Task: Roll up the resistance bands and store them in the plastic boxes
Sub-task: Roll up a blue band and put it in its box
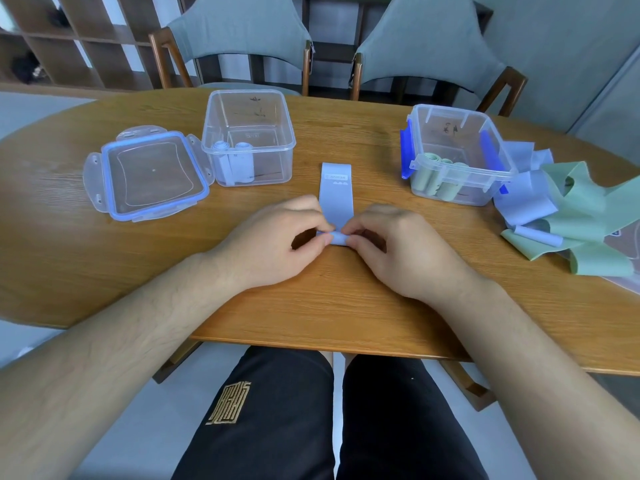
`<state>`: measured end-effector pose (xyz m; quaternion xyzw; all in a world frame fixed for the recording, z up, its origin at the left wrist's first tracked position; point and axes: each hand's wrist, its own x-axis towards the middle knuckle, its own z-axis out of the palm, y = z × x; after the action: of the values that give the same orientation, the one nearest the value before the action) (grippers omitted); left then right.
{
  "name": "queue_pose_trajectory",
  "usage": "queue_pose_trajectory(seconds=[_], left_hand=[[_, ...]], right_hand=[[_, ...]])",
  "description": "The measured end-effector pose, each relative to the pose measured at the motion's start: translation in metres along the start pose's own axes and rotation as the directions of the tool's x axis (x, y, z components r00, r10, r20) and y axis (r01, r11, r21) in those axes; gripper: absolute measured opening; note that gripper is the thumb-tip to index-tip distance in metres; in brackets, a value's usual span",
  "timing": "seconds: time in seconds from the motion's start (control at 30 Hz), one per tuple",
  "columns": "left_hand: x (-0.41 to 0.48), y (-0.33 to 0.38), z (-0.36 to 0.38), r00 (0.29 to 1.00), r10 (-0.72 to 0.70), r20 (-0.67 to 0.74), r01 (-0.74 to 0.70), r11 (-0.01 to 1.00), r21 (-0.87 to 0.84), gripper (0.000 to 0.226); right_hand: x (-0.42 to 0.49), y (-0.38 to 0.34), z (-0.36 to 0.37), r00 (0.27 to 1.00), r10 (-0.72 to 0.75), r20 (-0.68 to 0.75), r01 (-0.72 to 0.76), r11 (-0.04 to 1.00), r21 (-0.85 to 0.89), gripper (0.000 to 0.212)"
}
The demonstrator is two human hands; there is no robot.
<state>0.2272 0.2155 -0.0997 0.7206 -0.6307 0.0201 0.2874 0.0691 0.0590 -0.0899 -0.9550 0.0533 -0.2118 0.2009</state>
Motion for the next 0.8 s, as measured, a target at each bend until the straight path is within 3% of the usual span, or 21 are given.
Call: queue_pose_trajectory(seconds=[0.13,0.5,0.67,0.8], left_hand=[[0.002,0.002,0.000,0.999,0.029,0.020,-0.030,0.997,0.077,0.019],[0.014,-0.008,0.001,1.000,0.024,0.008,-0.024,0.999,-0.026,0.015],[0.020,-0.004,0.002,0.995,0.100,0.031,-0.103,0.990,0.099,0.011],[0.022,-0.007,0.005,0.995,0.098,0.002,-0.098,0.991,0.090,0.010]], right_hand=[[0.006,0.007,0.004,0.999,0.051,-0.018,-0.051,0.999,0.014,0.014],[0.014,0.013,-0.001,0.997,0.064,0.032,-0.064,0.998,-0.004,0.013],[0.025,0.017,0.000,0.997,0.072,0.033,-0.071,0.997,-0.038,0.013],[0.029,0.019,-0.001,0.994,0.097,0.048,-0.095,0.994,-0.059,0.016]])
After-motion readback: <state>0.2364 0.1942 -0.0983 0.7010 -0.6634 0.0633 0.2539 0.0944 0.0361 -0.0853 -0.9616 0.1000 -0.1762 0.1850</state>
